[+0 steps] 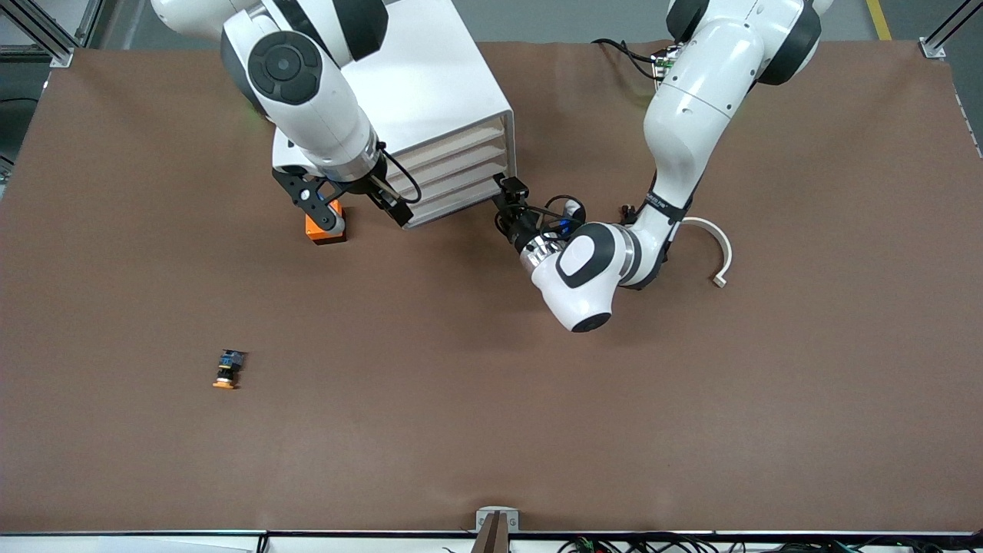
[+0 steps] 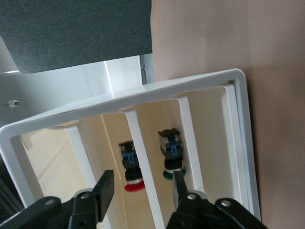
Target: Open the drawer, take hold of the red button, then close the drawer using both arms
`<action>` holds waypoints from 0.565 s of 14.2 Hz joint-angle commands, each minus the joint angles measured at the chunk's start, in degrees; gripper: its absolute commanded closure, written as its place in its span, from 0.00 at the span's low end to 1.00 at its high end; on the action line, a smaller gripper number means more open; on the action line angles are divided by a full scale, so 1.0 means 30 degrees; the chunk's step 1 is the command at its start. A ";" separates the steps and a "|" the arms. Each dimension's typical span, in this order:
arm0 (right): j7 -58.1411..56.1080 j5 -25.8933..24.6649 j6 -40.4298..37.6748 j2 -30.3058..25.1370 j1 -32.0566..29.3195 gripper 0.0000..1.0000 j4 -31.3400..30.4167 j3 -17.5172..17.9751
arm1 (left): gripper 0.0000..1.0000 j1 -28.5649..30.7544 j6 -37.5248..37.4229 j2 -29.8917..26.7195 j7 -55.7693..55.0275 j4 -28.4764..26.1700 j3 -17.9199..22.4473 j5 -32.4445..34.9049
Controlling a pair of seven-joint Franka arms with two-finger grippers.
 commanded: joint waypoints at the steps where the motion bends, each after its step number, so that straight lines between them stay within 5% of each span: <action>1: -0.0015 0.0281 0.0832 0.0021 -0.0114 0.00 -0.0232 -0.0204 | 0.45 -0.0573 -0.0551 0.0029 -0.0368 -0.0369 0.0095 -0.0634; 8: -0.1302 0.0281 0.0835 -0.0037 -0.0262 0.00 -0.0291 -0.0233 | 0.45 -0.1425 -0.0845 0.0585 -0.0837 -0.0370 0.0095 -0.1455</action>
